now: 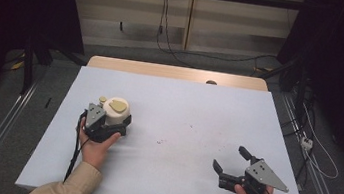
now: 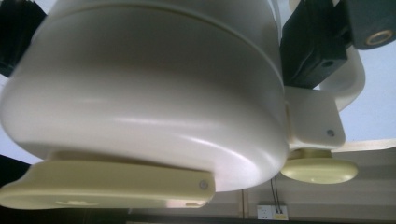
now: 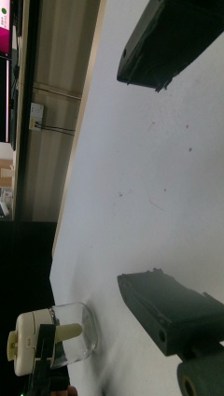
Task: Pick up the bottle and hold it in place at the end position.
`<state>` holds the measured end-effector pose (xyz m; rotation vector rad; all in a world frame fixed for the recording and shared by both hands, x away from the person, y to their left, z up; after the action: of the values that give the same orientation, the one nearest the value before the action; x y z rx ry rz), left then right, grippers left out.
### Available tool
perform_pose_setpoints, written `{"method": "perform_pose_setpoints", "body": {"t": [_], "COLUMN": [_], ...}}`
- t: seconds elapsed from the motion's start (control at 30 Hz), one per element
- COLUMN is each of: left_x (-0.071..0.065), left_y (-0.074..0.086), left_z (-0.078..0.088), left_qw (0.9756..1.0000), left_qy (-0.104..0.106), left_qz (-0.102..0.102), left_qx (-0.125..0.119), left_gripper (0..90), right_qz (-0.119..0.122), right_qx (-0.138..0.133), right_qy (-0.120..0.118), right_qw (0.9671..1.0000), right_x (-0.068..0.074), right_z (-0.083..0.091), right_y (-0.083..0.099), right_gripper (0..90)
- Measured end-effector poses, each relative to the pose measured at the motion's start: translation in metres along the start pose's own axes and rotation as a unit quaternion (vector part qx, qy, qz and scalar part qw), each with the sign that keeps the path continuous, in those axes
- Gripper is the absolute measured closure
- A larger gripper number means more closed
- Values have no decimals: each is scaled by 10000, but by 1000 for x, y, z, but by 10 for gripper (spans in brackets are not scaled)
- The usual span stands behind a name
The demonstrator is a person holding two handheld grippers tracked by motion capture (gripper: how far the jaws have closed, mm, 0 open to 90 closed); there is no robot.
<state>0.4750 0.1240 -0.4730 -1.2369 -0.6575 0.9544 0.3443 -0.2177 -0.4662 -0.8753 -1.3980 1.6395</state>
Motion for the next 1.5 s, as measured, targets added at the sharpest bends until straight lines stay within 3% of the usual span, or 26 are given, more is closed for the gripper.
{"method": "perform_pose_setpoints", "body": {"t": [0.43,0.97,1.5], "left_x": [-19,-47,-63], "left_y": [-6,-12,-17], "left_z": [-7,-21,-31], "left_qw": [9995,9966,9940], "left_qy": [319,820,1075], "left_qz": [-70,-113,-176], "left_qx": [-5,43,28], "left_gripper": [65,65,65], "right_qz": [7,-9,-11], "right_qx": [-9,16,22], "right_qy": [-11,-1,7], "right_qw": [10000,10000,10000], "right_x": [0,0,-1], "right_z": [0,0,0], "right_y": [0,1,1], "right_gripper": [34,35,36]}}
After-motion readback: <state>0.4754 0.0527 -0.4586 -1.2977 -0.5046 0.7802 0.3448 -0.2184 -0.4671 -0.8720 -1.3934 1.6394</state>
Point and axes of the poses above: each handheld gripper's, and its own axes: z roughly backward along the jaws, y roughly out of its underside, x roughly to its left, the point moved 10 cm from there along -z, roughly forward along the jaws, and after that the axes turned 2 degrees about -x, right-handed, at the moved point
